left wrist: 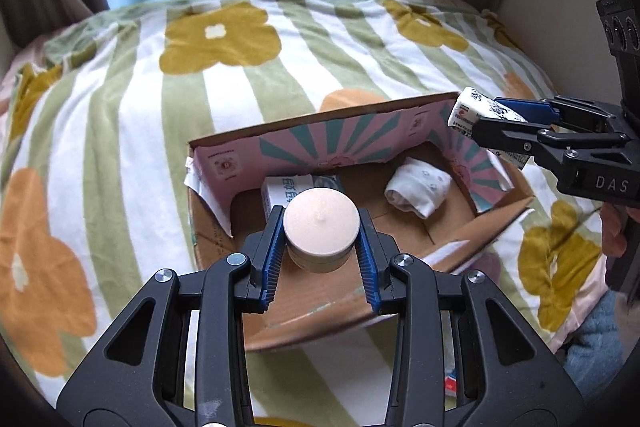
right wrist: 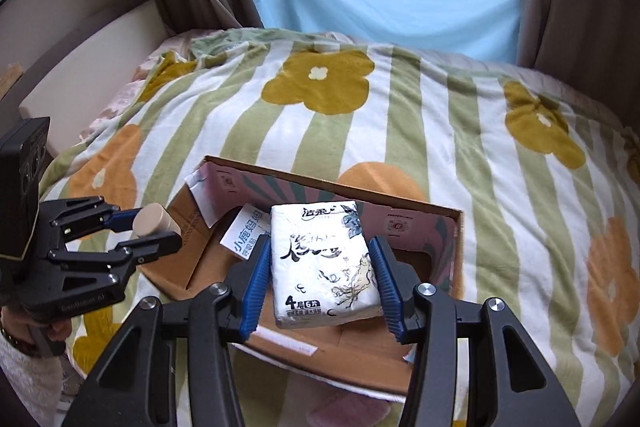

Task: Organize objects
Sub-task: 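Lower both items into the pink box and open both tools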

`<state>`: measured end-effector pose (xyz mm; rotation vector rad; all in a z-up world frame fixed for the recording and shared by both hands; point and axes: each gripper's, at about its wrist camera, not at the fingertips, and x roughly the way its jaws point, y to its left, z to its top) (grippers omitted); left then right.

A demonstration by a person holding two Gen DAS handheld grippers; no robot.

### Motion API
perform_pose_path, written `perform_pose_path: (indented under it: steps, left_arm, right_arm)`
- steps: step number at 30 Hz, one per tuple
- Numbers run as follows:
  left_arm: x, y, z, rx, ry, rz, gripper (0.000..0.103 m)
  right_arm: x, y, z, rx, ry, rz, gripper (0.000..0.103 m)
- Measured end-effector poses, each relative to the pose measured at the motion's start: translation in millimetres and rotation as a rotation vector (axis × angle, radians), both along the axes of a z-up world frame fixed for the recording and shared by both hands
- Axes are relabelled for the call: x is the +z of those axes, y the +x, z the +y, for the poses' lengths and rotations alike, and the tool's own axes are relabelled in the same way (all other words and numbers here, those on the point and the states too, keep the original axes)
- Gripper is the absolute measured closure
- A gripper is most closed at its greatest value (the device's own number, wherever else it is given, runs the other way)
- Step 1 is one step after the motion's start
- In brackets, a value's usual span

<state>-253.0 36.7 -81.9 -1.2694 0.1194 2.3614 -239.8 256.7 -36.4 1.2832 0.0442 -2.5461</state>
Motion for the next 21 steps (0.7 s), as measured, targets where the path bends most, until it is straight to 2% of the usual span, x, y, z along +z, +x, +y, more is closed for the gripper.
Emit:
perform_pose_path:
  steps: [4,9,15,18,20,21]
  left_arm:
    - [-29,-15,6,0.007,0.005,-0.075,0.072]
    - [-50,-16,14,-0.002,-0.012,-0.106,0.072]
    - [-53,-16,17,-0.007,-0.03,-0.116,0.072]
    - [-47,-16,14,0.022,-0.028,-0.102,0.072]
    - [-44,-18,12,0.033,-0.037,-0.098,0.071]
    - [-43,-18,11,0.039,-0.038,-0.103,0.071]
  right_arm:
    - [-23,-14,-3,-0.011,-0.013,-0.03,0.057]
    - [-46,-26,-4,-0.023,-0.017,-0.069,0.058]
    - [-54,-30,-3,-0.026,-0.03,-0.091,0.058]
    - [-51,-31,-4,-0.011,-0.065,-0.08,0.057]
    - [-48,-32,-7,-0.002,-0.077,-0.076,0.054]
    - [-46,-33,-7,-0.003,-0.08,-0.074,0.049]
